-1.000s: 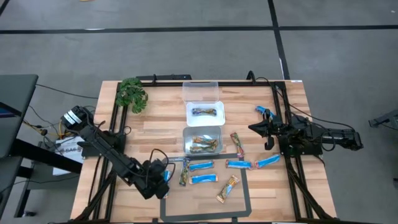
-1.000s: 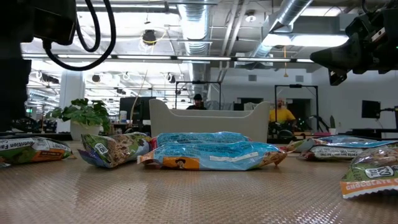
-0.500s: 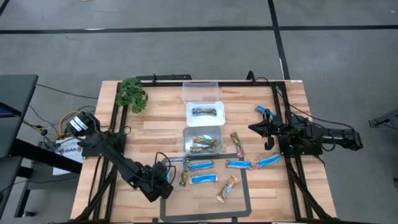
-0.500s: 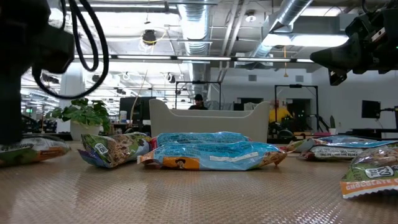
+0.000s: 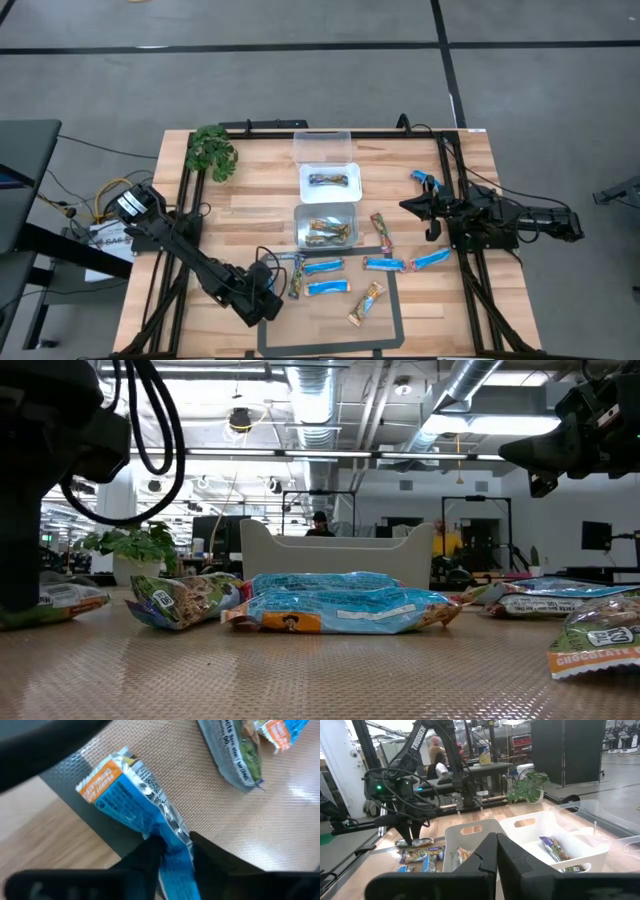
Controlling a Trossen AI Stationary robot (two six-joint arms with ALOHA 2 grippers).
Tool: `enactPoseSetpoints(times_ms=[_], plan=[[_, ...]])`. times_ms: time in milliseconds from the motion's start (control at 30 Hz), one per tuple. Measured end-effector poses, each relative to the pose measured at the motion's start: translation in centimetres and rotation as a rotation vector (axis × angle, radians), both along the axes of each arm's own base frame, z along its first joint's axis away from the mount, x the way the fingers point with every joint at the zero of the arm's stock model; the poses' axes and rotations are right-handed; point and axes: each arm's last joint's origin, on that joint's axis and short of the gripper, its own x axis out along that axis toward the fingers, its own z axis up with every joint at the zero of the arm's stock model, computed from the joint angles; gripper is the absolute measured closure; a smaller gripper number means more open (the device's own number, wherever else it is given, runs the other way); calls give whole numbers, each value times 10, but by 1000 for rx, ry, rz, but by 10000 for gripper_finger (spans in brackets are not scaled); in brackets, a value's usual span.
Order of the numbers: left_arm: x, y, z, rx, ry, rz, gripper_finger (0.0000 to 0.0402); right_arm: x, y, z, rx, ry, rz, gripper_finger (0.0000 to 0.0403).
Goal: Pick and place Granola Bars by type
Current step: Put the yellow granola bar into the gray bin
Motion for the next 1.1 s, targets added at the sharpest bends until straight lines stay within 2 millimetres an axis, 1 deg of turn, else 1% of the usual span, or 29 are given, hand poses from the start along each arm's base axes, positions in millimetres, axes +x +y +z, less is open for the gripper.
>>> enactPoseSetpoints(times_ms=[133, 233, 300, 433, 533, 600, 700, 800, 967, 1100], plan=[[2, -2, 3, 5, -10, -30, 371, 0, 0, 0, 0, 0, 0, 403], [7, -5, 9, -3, -43, -66, 392, 0, 0, 0, 0, 0, 0, 403], [9, -8, 17, -11, -79, -99, 389, 0, 0, 0, 0, 0, 0, 403], [16, -13, 38, -31, -193, -169, 364, 0, 0, 0, 0, 0, 0, 403], [21, -16, 58, -13, -329, -246, 355, 0, 0, 0, 0, 0, 0, 403], [23, -15, 71, 33, -429, -304, 354, 0, 0, 0, 0, 0, 0, 403], [27, -9, 89, 172, -563, -372, 357, 0, 0, 0, 0, 0, 0, 403], [32, 2, 102, 367, -637, -418, 361, 0, 0, 0, 0, 0, 0, 403], [46, 28, 116, 682, -655, -450, 363, 0, 0, 0, 0, 0, 0, 403], [63, 56, 120, 844, -626, -449, 363, 0, 0, 0, 0, 0, 0, 403]])
